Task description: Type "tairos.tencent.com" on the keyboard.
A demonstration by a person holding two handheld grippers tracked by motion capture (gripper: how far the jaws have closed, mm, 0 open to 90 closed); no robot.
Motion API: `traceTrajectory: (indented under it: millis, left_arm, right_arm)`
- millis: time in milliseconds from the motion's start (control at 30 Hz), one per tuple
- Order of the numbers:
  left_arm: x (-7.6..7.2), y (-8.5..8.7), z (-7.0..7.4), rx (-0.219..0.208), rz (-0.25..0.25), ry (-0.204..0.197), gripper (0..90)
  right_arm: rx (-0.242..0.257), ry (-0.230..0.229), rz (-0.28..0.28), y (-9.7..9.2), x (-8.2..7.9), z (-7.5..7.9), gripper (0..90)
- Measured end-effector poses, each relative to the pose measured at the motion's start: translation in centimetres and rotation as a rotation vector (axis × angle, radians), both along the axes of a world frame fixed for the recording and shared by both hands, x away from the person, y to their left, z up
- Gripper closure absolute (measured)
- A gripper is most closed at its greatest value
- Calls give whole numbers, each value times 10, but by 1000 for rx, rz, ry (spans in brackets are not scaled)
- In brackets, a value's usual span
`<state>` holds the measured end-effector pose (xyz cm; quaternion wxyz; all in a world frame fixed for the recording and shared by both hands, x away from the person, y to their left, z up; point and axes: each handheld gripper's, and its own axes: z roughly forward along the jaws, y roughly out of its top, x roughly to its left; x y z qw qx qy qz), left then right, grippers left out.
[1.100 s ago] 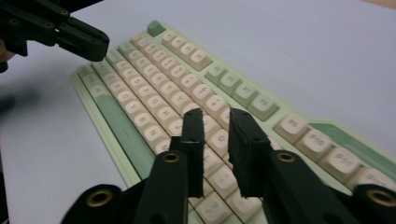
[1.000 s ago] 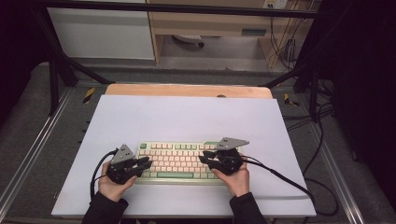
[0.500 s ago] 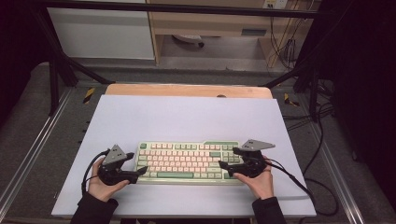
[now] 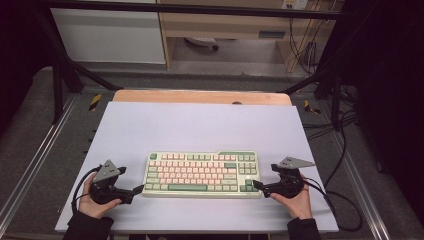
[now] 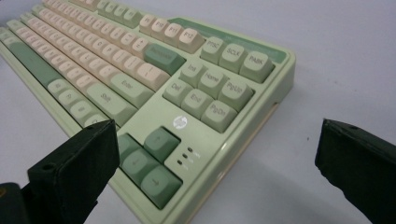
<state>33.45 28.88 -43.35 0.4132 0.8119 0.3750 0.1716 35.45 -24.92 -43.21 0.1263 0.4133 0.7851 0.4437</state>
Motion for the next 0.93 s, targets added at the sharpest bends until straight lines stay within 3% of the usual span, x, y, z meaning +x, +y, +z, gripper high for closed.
traceTrajectory:
  millis: [467,933]
  left_arm:
    - [-4,7,-8,8,-2,10,77]
    - [-4,8,-10,17,-10,13,77]
  right_arm:
    - [17,-2,23,-16,-14,-18,4]
    - [18,-13,25,-21,-17,-17,4]
